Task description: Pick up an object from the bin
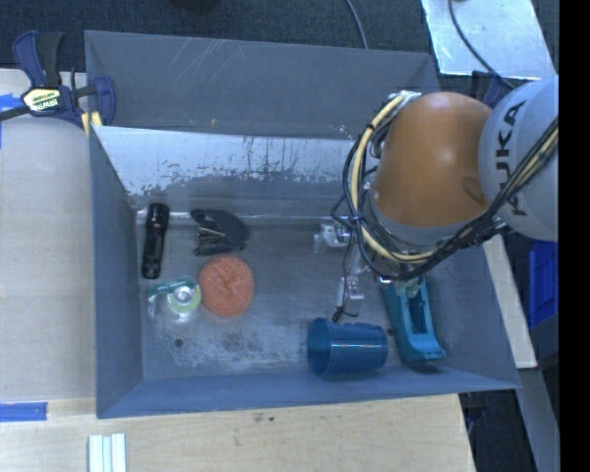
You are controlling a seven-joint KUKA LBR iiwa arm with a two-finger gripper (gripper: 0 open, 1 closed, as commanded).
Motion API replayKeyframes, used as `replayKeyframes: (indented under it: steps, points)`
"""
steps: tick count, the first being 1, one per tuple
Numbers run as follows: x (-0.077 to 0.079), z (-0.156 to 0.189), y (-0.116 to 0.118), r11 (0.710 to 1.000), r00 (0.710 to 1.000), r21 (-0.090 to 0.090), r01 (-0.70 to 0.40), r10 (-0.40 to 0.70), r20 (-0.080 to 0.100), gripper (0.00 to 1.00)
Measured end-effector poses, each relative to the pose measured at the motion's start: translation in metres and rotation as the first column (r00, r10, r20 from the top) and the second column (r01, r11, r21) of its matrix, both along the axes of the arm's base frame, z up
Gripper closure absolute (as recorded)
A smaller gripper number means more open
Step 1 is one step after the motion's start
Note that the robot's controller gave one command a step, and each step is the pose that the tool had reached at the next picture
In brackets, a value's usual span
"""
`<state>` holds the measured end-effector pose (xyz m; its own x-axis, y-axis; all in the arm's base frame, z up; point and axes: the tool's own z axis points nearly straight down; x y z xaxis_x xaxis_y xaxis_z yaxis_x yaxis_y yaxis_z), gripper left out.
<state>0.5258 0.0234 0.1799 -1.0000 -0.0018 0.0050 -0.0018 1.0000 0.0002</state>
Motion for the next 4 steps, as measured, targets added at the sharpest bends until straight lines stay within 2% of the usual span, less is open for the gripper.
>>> replayKeyframes:
  steps: [1,2,3,4]
  points:
    - [0.002,0.004,0.0,1.0,1.0,0.0,0.001,-0.001,0.009,0.0]
    - [-0.024,-0.078,-0.043,0.963,0.963,-0.002,-0.268,0.268,0.01,0.0]
    - [-0.019,-0.046,-0.053,0.916,0.916,-0.005,-0.4,0.4,0.017,0.0]
    - [-0.033,-0.078,-0.042,0.967,0.967,-0.004,-0.256,0.256,-0.004,0.0]
